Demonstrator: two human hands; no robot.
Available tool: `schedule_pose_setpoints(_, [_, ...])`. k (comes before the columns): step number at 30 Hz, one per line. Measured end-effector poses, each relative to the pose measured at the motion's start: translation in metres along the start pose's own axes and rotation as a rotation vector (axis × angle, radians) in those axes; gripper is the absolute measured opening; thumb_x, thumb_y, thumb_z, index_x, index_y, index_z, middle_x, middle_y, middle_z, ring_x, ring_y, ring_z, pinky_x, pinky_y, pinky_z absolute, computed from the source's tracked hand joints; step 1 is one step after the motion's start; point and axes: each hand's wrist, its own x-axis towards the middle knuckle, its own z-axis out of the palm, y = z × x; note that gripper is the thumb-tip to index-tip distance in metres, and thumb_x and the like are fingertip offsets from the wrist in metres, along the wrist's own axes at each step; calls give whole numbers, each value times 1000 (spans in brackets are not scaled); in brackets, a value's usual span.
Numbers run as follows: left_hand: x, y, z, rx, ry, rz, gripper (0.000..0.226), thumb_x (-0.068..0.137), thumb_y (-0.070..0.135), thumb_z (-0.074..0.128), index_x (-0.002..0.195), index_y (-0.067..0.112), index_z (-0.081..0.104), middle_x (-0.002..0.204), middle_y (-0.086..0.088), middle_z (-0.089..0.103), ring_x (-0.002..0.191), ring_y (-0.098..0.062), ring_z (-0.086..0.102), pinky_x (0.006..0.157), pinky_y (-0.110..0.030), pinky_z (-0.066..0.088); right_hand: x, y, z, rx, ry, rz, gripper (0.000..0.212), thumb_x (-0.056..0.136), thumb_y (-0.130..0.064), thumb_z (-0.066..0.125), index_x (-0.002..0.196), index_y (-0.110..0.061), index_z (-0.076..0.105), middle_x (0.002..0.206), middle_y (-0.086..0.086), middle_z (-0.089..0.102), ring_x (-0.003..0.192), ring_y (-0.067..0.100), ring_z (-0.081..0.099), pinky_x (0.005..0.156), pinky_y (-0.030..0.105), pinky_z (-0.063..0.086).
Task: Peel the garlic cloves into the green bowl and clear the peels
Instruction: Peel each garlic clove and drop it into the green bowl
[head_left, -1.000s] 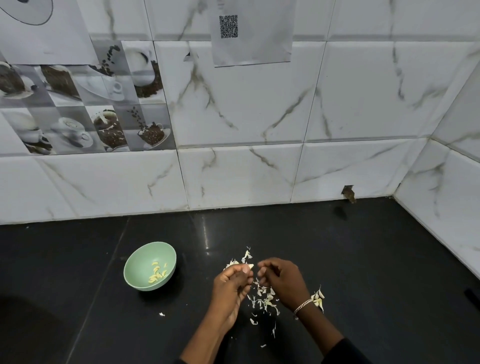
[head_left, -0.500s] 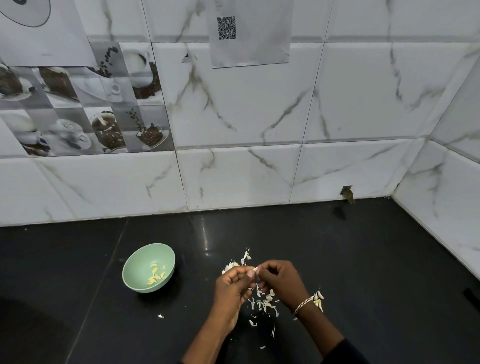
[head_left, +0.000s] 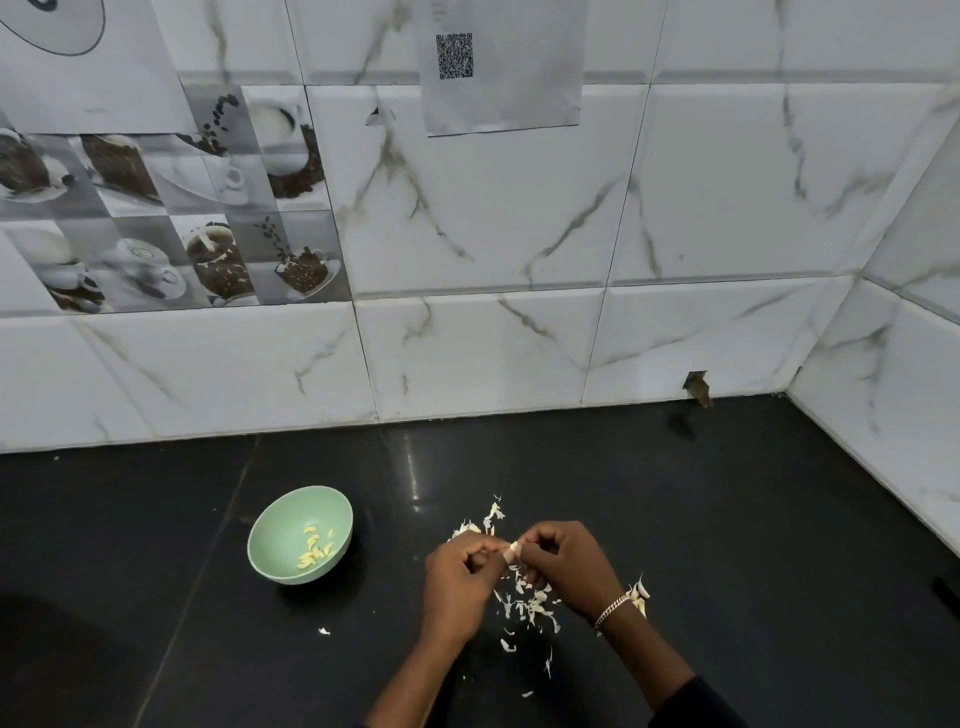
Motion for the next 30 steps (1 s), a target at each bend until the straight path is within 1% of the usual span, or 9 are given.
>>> schedule_pose_setpoints(3, [0,1,1,13,-14,-4,8,83,19,82,82,27,80,75,5,74,70,-19,65,65,-30,51,-1,-1,-1,-19,5,-5,32,71,-47,74,75,-16,75,62,10,70,54,21,64,56,35,52])
schedule_pose_setpoints(6, [0,4,1,-31,-34,-47,3,85,19,80,83,22,79,72,1,75,68,-18,69,65,-25,52,-1,-1,-1,-19,20,-13,33,70,-48,73,75,-15,75,62,9,70,53,19,63,55,34,51])
schedule_pose_setpoints(10, [1,9,4,-222,-58,-153,6,89,3,72,85,3,76,71,-12,73,64,-14,67,62,-20,51,0,-4,1,39,43,-20,41,67,-49,71,73,-8,72,61,14,67,51,18,59,53,32,49])
schedule_pose_setpoints(14, [2,11,8,-314,-59,-186,3,91,-2,67,91,-4,70,74,-20,72,64,-18,68,61,-22,52,5,2,3,59,65,-2,32,69,-41,69,71,-9,71,63,17,67,52,20,57,53,34,46])
schedule_pose_setpoints(17, [2,11,9,-331,-42,-190,13,91,-2,67,103,0,61,73,-19,72,67,-24,71,65,-28,56,7,6,4,53,87,5,24,73,-33,68,69,-10,70,64,16,68,52,17,56,53,33,44])
schedule_pose_setpoints(20, [3,9,12,-274,-59,-153,4,93,-1,65,97,0,65,75,-19,72,68,-26,71,67,-32,58,8,9,4,40,101,10,17,79,-21,70,67,-9,70,60,13,67,51,14,53,53,30,42])
schedule_pose_setpoints(24, [-1,9,15,-106,-4,-65,15,95,3,63,88,12,73,71,-7,73,65,-17,70,63,-25,55,7,9,7,45,128,15,21,75,-29,73,66,-10,69,54,7,64,49,13,51,50,27,41])
schedule_pose_setpoints(27, [-2,8,18,24,20,16,20,94,5,64,86,19,75,68,2,71,63,-10,67,61,-20,52,5,6,7,56,131,7,26,71,-33,72,65,-8,68,53,5,64,47,11,49,49,25,39])
schedule_pose_setpoints(30, [0,10,16,52,-28,16,20,94,8,66,88,23,76,71,5,73,67,-12,70,65,-24,55,7,5,5,70,125,-11,26,69,-34,70,65,-9,69,57,11,67,47,11,48,50,26,38])
